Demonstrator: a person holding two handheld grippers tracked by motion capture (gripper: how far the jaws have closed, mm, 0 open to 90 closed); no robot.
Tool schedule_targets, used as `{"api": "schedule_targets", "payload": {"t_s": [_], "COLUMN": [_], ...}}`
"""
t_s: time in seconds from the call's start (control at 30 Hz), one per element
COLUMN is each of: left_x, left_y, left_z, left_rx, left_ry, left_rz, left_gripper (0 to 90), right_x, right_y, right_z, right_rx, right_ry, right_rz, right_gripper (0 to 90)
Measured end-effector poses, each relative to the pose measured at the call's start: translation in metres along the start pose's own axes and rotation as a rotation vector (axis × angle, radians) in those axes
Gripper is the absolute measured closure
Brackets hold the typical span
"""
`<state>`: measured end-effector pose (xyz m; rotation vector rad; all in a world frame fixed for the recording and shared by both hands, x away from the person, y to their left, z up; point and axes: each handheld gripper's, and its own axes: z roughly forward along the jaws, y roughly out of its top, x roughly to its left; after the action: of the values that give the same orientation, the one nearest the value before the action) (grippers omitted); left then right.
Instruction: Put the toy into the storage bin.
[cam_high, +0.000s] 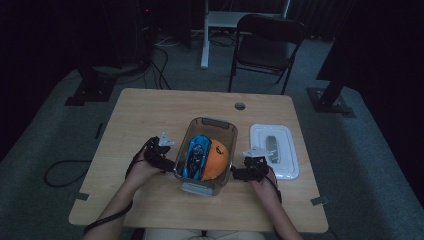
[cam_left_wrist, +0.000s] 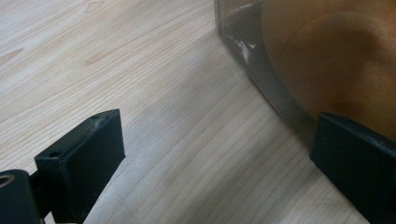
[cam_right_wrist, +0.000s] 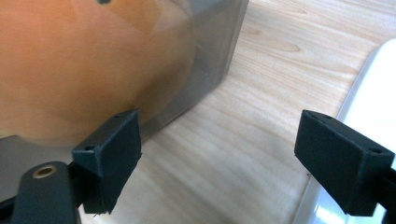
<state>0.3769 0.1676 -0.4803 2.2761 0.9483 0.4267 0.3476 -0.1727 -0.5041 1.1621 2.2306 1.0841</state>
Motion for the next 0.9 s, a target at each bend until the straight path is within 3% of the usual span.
{"api": "schedule_targets", "payload": {"t_s": [0.23, 0.57, 0.77, 0.9], "left_x": [-0.004, -0.022, -0.035, -0.040], "left_y": [-0.001, 0.001, 0.001, 0.001], "left_z": [-0.003, -0.004, -0.002, -0.001], "left_rx": [0.001, 0.009, 0.003, -0.011], "left_ry": [0.009, -0.018, -0.042, -0.069], "left_rz": [-0.002, 0.045, 0.069, 0.064], "left_gripper": [3.9, 3.8, 3.7, 3.4], "right_x": [-0.008, -0.018, -0.025, -0.031], "right_y": [0.006, 0.012, 0.010, 0.010], "right_z": [0.008, 0.013, 0.009, -0.007], "right_rx": [0.006, 0.006, -0.002, -0.059], "right_ry": [0.011, -0.023, -0.022, -0.018], "right_rz": [-0.024, -0.017, 0.014, 0.038], "right_gripper": [14.9, 17.1, 16.9, 14.0]}}
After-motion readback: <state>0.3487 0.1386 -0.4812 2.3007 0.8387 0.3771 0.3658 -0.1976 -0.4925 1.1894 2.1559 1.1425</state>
